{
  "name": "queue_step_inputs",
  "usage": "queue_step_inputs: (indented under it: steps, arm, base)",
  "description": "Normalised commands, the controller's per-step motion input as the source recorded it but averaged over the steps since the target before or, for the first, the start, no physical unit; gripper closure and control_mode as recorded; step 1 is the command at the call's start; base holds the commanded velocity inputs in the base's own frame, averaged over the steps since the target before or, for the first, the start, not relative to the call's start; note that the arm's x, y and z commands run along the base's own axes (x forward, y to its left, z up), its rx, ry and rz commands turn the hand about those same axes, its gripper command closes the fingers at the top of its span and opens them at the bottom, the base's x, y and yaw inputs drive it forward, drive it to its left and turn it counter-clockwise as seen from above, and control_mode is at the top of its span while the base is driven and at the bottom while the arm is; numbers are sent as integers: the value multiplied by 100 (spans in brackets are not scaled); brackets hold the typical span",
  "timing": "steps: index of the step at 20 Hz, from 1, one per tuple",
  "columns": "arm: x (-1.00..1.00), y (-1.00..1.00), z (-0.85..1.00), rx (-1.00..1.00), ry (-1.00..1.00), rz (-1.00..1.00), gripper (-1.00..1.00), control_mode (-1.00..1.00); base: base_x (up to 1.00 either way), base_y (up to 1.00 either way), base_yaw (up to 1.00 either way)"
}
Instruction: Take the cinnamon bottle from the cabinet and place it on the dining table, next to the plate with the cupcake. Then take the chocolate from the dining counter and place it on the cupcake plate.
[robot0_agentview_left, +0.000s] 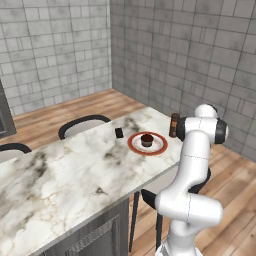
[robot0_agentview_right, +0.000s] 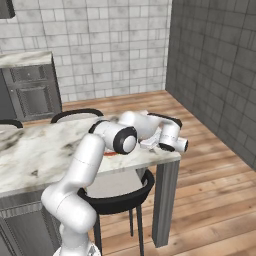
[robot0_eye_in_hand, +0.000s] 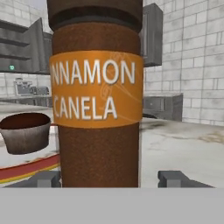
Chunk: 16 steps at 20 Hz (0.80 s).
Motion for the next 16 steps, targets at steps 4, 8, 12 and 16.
queue_step_inputs:
  steps: [4,8,12,16]
  arm:
    - [-5,0,0,0,0,0,-100,-100]
    - [-6,1,0,0,6,0,-100,-100]
    - [-16,-13,0,0,14,-4,-100,-100]
    - [-39,-23,8,0,6,-2,-100,-100]
  base:
    - [0,0,0]
    - [0,0,0]
    - [0,0,0]
    - [0,0,0]
